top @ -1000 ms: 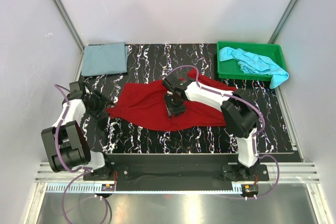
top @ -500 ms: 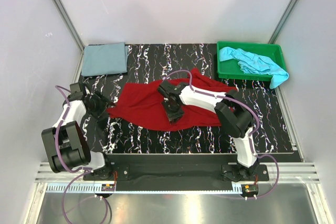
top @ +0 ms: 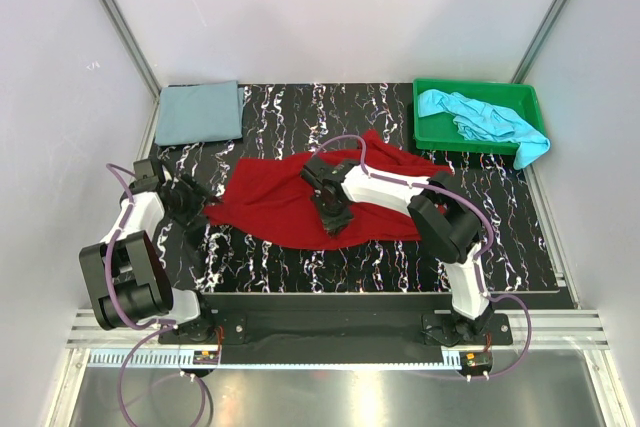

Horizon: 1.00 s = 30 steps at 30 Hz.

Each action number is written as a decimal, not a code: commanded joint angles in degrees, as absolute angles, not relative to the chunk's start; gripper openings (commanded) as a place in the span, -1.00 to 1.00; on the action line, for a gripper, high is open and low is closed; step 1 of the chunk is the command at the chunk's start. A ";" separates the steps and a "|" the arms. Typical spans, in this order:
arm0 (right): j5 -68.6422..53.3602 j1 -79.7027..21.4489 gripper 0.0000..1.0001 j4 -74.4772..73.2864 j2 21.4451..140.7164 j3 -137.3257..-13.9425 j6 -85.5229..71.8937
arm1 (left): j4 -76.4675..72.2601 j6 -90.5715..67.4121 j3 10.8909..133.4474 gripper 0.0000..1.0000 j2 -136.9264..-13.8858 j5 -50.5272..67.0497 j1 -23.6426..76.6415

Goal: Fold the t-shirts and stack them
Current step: Flatten the tshirt out

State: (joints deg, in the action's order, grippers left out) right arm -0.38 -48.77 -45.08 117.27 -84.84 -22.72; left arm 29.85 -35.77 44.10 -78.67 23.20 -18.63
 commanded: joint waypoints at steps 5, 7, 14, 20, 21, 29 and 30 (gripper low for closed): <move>3.78 -49.22 -0.60 -46.23 114.52 -84.64 -21.71 | 27.95 -34.63 44.39 0.37 -76.91 24.61 -18.90; 3.87 -49.22 -0.62 -46.32 113.82 -84.46 -21.80 | 28.04 -34.45 44.38 0.37 -76.99 24.61 -18.90; 3.43 -49.13 -0.46 -46.58 112.94 -84.20 -21.62 | 27.95 -34.28 44.47 0.38 -76.99 24.43 -18.90; 3.60 -49.13 -0.58 -46.67 111.62 -83.41 -21.01 | 27.95 -34.10 44.30 0.39 -76.47 24.35 -18.90; 3.60 -49.13 -0.58 -46.67 111.53 -83.15 -21.01 | 28.04 -34.10 44.21 0.38 -76.38 24.35 -18.90; 2.37 -49.04 -1.00 -46.41 111.80 -83.67 -20.13 | 28.65 -34.37 44.91 0.47 -76.20 22.94 -18.90; 2.63 -48.96 -1.00 -46.49 111.54 -83.58 -20.21 | 28.83 -34.37 45.09 0.47 -76.38 22.77 -18.90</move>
State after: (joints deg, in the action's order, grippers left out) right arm 2.00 -48.75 -46.17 114.28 -83.40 -20.73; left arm 29.87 -34.94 44.10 -77.93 23.20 -18.61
